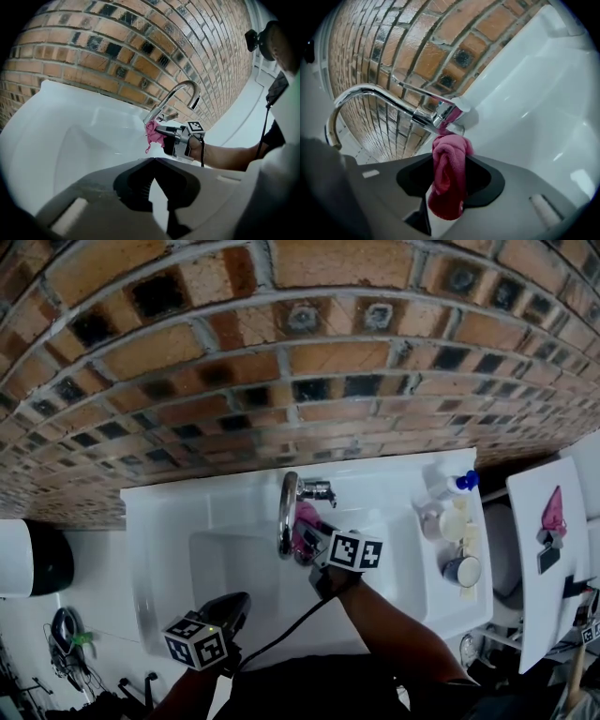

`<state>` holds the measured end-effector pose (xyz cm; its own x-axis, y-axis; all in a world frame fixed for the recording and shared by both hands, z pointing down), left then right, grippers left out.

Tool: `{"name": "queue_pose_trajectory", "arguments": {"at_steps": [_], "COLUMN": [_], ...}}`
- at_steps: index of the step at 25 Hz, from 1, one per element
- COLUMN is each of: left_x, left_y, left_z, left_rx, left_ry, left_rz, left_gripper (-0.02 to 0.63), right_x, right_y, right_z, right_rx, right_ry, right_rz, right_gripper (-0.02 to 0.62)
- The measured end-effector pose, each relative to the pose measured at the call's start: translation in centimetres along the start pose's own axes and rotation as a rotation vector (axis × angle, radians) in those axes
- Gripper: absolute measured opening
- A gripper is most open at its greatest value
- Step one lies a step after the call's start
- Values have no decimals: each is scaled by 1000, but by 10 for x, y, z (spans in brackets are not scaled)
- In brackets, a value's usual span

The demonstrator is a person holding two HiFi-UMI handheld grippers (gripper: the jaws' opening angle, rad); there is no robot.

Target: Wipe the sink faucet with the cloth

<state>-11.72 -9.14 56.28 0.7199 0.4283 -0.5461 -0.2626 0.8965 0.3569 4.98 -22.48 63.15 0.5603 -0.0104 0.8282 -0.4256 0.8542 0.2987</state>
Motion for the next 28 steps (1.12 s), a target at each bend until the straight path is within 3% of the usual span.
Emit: {"name": "queue_pose_trajectory", "arguments": {"at_steps": [9, 17, 23, 28], "left_x": [6, 12, 22, 31], "left_y": [0, 9, 17, 23], "left_z": [-4, -16, -25, -29], "left_rx": [21, 36, 62, 85], "left_ry": [-1, -12, -37, -32], "left_rz": [6, 3, 6, -17], "left_gripper": [6, 6, 6, 6], "right_x": [-57, -97, -111, -136], "right_y": [-31, -50, -60, -69], "right_z": [-18, -56, -65, -84], "right_rx": [83, 232, 221, 252], "right_ry": [-72, -289, -422, -561], "right_rz": [-135, -122, -80, -119], "right_gripper": [170, 170, 170, 170]}}
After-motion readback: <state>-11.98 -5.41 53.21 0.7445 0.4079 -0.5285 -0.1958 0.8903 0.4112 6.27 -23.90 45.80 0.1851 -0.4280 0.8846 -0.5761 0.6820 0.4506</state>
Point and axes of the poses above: the fingertips, and each gripper's own axes: z forward along the fingers, x to its right, y out of its underside, the point moved 1 cm from there along -z, backward along the fingers, and after that the axes turned 15 degrees about -x, right-handed, at the moved point
